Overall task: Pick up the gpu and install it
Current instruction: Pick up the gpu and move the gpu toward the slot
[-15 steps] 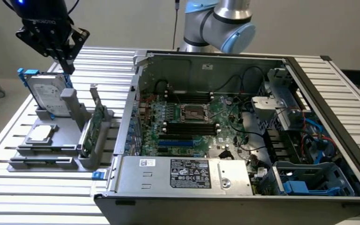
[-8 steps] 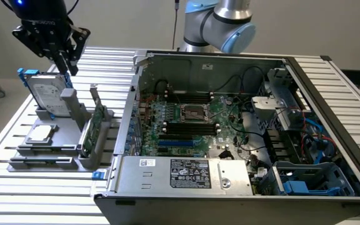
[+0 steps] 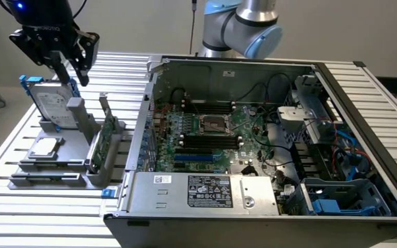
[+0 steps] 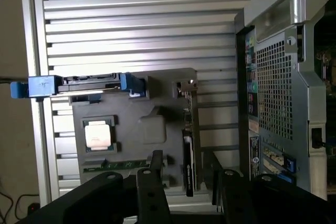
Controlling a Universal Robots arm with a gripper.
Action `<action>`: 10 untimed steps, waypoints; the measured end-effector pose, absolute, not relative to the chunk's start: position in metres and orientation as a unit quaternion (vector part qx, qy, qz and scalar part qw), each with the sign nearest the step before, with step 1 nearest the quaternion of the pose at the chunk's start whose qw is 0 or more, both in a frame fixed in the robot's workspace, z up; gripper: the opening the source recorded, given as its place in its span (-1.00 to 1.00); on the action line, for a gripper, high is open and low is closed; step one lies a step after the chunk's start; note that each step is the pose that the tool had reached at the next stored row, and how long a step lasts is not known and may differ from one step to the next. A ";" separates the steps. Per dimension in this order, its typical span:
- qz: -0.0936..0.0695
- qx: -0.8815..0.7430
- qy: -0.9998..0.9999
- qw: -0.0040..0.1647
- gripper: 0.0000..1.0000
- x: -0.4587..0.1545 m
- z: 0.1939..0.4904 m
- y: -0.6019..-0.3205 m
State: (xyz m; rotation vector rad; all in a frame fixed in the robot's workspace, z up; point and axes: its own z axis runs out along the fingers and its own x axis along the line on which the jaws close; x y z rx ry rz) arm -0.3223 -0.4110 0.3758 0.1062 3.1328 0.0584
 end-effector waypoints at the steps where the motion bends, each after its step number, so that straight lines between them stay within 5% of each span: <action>1: 0.019 0.034 0.999 0.003 -0.11 -0.322 0.374 -0.412; 10: 0.019 0.034 0.999 0.003 -0.11 -0.322 0.358 -0.418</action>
